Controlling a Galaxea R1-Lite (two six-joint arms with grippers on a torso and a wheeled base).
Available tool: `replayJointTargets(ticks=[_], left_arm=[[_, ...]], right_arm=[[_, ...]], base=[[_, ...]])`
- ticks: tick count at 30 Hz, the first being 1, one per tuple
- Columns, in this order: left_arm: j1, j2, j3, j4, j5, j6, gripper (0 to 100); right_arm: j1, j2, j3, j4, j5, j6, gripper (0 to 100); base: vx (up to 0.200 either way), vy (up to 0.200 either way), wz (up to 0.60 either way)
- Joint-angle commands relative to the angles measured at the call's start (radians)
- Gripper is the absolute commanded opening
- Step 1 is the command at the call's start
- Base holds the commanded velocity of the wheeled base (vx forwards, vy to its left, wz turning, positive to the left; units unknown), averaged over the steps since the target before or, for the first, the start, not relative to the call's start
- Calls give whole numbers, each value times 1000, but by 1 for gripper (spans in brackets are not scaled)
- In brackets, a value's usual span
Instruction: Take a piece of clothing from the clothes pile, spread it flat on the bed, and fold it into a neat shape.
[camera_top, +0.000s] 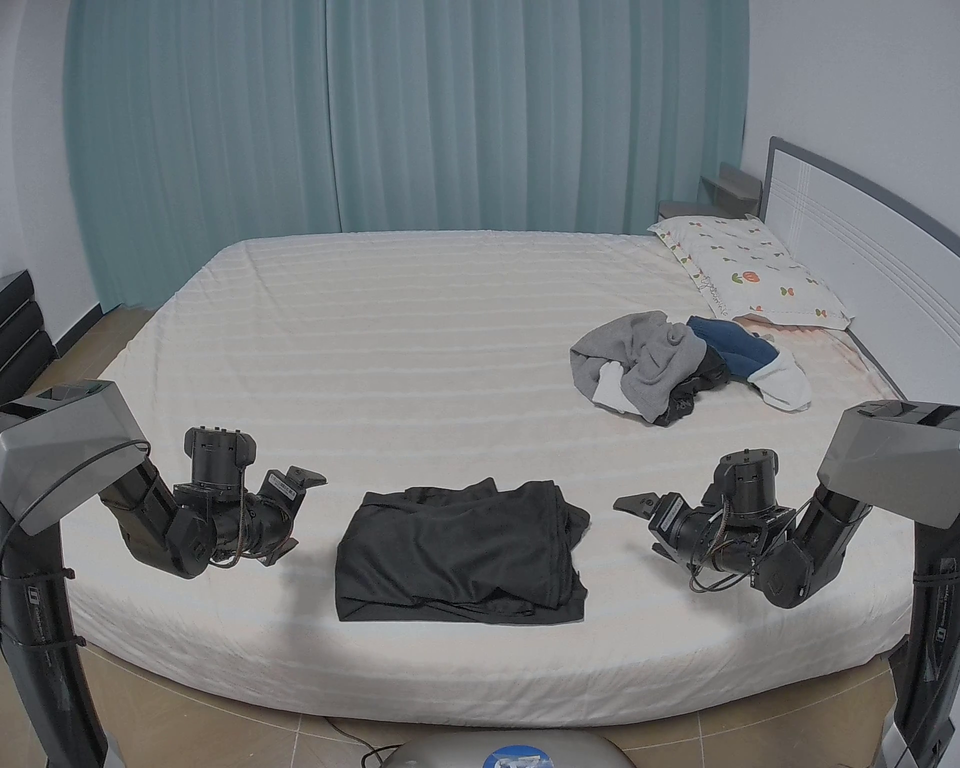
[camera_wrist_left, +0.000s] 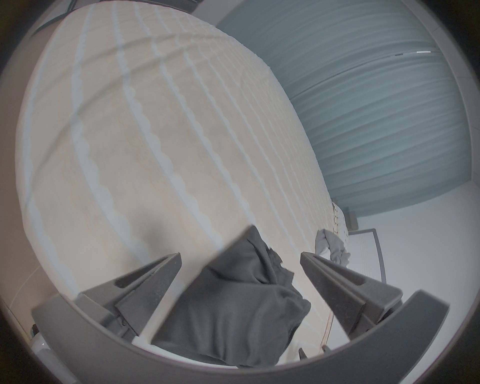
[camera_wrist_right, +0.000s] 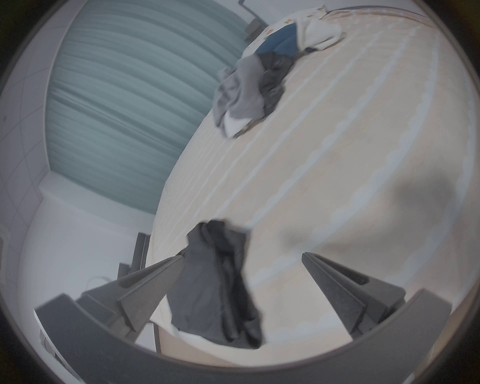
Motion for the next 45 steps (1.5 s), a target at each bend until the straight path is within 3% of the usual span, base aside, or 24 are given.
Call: replayJointTargets(ticks=[1,8,18,26,31,45], left_arm=[[18,33,3,-30,1,-2,100],[17,38,20,-67,5,4,100],[17,39,24,-81,10,1,100],[17,39,31,-82,10,1,100],[15,39,32,-82,13,4,100],[15,39,32,-82,13,6,100]], right_arm=[[66,-29,26,0,19,-11,100],[98,11,66,-8,31,-116,100],[104,19,101,-59,25,-133,100],[55,-69,185,-54,19,-192,100],[21,-58,224,-51,23,-274,100],[29,5,207,-59,23,-284,100]], base=[[0,200,0],[0,200,0],[0,40,0],[0,0,0],[0,0,0],[0,0,0]])
